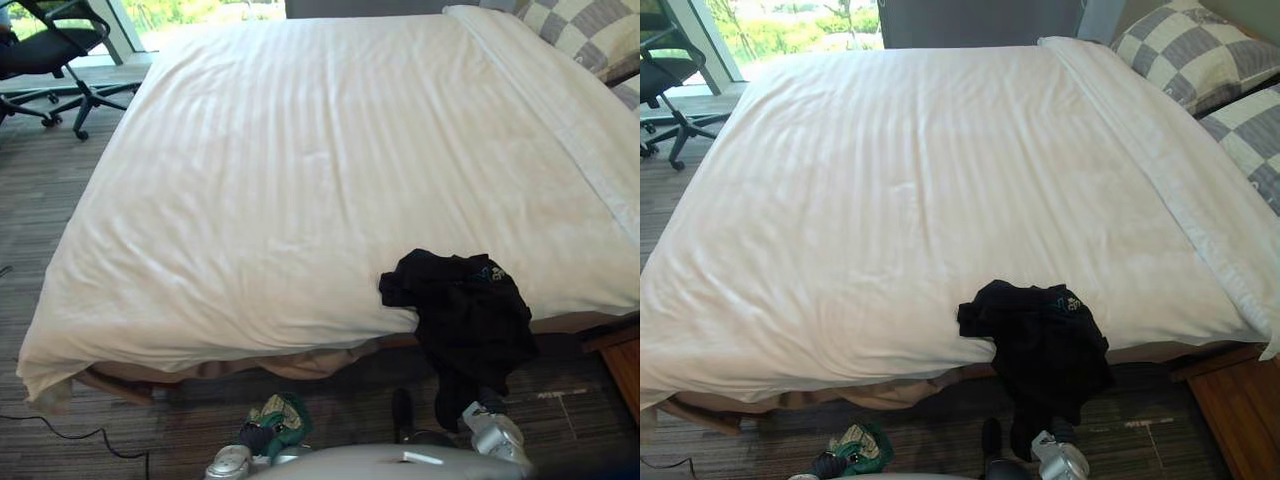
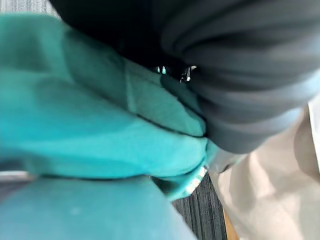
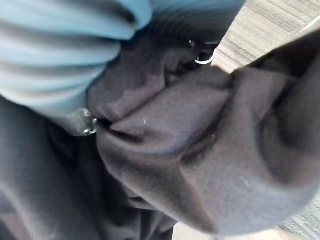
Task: Tidy the bed and pick cloth on bed and put in laundry
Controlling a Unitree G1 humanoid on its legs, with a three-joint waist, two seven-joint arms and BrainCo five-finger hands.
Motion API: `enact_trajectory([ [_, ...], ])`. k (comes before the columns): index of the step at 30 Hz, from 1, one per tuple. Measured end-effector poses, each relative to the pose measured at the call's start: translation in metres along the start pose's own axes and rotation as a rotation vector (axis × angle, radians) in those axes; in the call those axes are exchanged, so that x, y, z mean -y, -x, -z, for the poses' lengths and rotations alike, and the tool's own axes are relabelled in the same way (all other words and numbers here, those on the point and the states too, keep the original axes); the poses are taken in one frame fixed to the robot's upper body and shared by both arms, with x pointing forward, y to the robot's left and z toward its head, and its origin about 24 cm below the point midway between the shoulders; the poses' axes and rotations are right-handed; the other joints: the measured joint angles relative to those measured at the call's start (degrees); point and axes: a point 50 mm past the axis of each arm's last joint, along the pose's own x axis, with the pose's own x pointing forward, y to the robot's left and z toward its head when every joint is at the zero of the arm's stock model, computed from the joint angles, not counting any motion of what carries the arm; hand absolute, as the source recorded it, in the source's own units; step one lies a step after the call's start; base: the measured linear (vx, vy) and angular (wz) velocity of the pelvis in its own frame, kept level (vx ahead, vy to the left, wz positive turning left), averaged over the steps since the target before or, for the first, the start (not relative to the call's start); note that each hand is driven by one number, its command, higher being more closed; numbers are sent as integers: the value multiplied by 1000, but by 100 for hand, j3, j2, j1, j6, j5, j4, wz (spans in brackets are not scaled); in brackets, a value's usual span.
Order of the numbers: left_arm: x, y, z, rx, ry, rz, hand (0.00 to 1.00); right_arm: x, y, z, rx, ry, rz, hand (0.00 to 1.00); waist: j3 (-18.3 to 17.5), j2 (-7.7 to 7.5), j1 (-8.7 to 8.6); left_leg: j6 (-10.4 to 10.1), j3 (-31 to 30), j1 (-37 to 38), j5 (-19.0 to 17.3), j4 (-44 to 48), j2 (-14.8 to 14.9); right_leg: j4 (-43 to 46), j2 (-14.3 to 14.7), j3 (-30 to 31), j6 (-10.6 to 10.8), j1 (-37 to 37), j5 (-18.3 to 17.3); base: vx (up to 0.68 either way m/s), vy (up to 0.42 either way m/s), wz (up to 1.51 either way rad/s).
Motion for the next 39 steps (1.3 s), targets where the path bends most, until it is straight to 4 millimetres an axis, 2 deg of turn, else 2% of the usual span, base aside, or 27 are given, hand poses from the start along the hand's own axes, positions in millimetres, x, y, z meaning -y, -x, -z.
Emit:
enact_trajectory([
  [5,1,-1,0,-22,-3,-20,100,8,2,13,-107,62,32,100,-51,42,5,-13,-210,30,-8,-19,45,30,-15,-212,10,119,-88,19,-42,19],
  [10,2,-2,-7,8,29,-26,100,20,9,33,-235,156,31,100,-210,5,1,101,-956,-56,78,-10,31,289,-258,-891,47,352,-448,29,-10,86],
  [11,2,-2,-10,27,63,-32,100,14,7,32,-238,215,-2,100,-234,-38,-17,142,-1224,-116,114,36,6,734,-364,-1037,61,262,-740,21,-6,94],
  [13,1,-3,-18,59,83,-32,100,11,7,33,-256,258,-39,100,-271,-124,-13,162,-1420,-183,128,105,-31,1095,-484,-1176,50,184,-979,17,-12,75],
  [17,9,-7,-36,74,129,-3,100,-19,3,38,-349,382,-163,100,-283,-231,7,159,-1505,-441,164,233,-43,1231,-537,-1173,40,-6,-1044,-1,-3,15],
  [19,19,-8,-34,51,175,20,100,-24,3,41,-355,432,-191,100,-281,-227,-1,131,-1511,-435,234,252,-57,1229,-547,-1174,17,27,-1058,-5,-15,6],
  [23,30,-11,-36,36,261,30,100,-30,3,43,-299,553,-241,100,-275,-214,-139,127,-1815,-508,480,247,-76,1064,-567,-1468,-36,227,-1056,-19,-54,36],
  [27,27,-11,-38,60,344,-5,100,-39,2,42,-230,610,-283,100,-234,-219,-139,131,-2106,-746,816,149,-76,905,-566,-1768,-147,243,-1035,-68,-98,50],
  [31,27,-9,-46,146,485,-32,100,-52,2,37,-112,692,-331,100,-106,-239,-147,147,-2456,-1054,1491,-122,-183,891,-648,-2115,-300,226,-1234,-108,-117,86],
  [32,29,-8,-48,179,531,-31,100,-56,2,34,-75,701,-339,100,-97,-233,-151,183,-2480,-1125,1697,-237,-226,915,-710,-2243,-284,218,-1305,-145,-93,146],
  [34,33,-5,-59,263,603,-18,100,-61,2,21,13,712,-348,100,-58,-210,-253,416,-2371,-1255,2097,-503,-359,1025,-886,-2733,-275,280,-1444,-124,-34,158],
  [37,34,-2,-60,309,621,5,100,-66,2,9,72,702,-357,100,-14,-105,-282,532,-1696,-1320,2046,-417,-405,1211,-926,-3212,-208,487,-1651,-51,36,122],
  [39,31,1,-70,370,616,25,100,-65,2,4,84,711,-365,100,24,-177,-313,666,-1628,-1330,2154,-457,-510,1406,-956,-3240,-235,624,-1824,-20,30,134],
])
